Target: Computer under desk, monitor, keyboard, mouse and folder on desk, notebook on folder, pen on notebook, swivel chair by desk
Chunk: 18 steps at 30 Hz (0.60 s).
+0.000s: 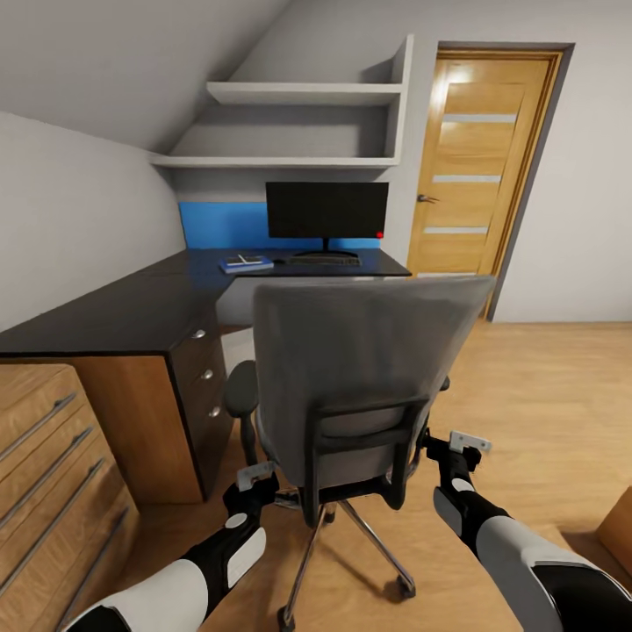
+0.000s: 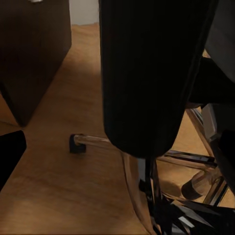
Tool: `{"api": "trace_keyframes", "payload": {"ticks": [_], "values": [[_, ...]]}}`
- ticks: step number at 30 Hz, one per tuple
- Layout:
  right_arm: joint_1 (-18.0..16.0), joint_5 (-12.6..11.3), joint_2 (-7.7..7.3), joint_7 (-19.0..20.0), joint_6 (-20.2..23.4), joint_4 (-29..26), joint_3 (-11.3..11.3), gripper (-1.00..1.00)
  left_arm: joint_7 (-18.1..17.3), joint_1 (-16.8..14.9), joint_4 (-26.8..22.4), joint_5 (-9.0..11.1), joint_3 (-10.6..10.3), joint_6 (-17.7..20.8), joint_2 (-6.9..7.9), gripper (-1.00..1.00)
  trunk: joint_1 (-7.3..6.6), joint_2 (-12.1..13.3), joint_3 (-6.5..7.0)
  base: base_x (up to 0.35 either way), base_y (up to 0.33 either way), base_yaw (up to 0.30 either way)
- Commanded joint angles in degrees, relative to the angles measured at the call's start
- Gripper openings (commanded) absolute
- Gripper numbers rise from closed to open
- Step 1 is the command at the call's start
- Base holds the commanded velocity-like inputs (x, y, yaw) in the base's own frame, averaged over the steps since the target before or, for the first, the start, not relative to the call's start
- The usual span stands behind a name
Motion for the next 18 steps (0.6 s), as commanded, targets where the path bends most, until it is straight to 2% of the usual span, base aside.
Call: {"api": "trace_keyframes", "payload": {"ticks": [1, 10, 18], "values": [[-0.03, -0.07, 0.03, 0.51, -0.07, 0.07, 0.95, 1.00, 0.05, -0.09, -0.09, -0.07, -0.90, -0.15, -0.02, 1.00, 0.02, -0.02, -0.05, 0.326, 0.051, 0.000], [-0.03, 0.88, 0.03, 1.66, -0.07, 0.07, 1.04, 1.00, -0.02, -0.11, -0.09, -0.07, -0.92, -0.10, -0.09, 1.00, 0.02, -0.02, -0.05, 0.326, 0.122, 0.000], [-0.03, 1.16, 0.14, 3.92, -0.07, 0.37, 0.92, 1.00, -0.04, -0.08, -0.09, -0.07, -1.06, 0.15, -0.10, 1.00, 0.02, -0.02, -0.05, 0.327, 0.012, 0.000]]}}
